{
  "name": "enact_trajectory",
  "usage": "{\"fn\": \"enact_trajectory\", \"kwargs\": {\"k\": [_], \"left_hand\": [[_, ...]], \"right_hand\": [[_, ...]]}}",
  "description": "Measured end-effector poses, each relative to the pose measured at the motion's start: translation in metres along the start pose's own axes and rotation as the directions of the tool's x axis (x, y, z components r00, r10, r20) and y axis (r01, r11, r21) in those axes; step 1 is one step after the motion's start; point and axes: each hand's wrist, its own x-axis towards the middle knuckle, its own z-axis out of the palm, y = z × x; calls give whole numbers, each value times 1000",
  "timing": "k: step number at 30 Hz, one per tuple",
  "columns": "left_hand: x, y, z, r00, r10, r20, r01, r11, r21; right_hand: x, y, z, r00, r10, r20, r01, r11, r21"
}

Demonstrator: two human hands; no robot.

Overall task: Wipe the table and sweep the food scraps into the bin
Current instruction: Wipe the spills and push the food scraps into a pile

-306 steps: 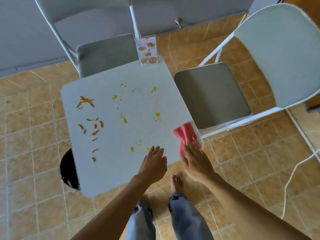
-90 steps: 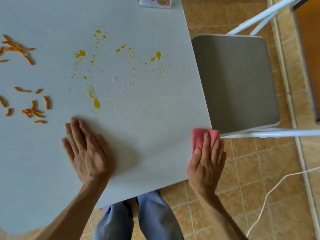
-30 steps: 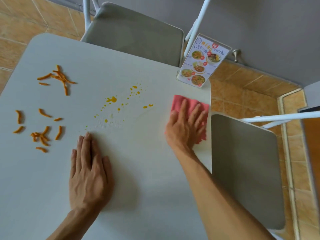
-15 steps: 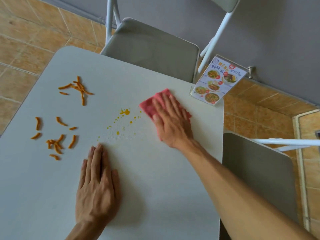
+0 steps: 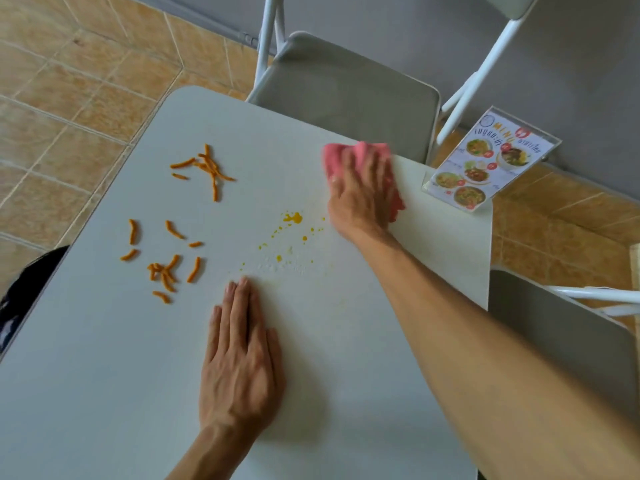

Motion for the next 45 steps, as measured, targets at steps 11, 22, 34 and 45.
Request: {"fn": "enact_trajectory", "kwargs": {"k": [11,22,34,45], "left_hand": [[1,-2,-1,1000,15,-4,-15,999,-30],[1,-2,0,1000,6,8,-6,999,-37],[1,0,-2,999,-2,32,3,999,-49],[-1,-1,-1,1000,15,-3,-15,996,-83]], "right_hand": [[-90,111,-22,983,176,53,-171,982,-86],[-99,142,-27,809,588,-30,-584,807,86],[-195,138,-7,957,203,-206,-228,968,-108],[-135,79,5,890,-456,-10,446,876,-185]]}}
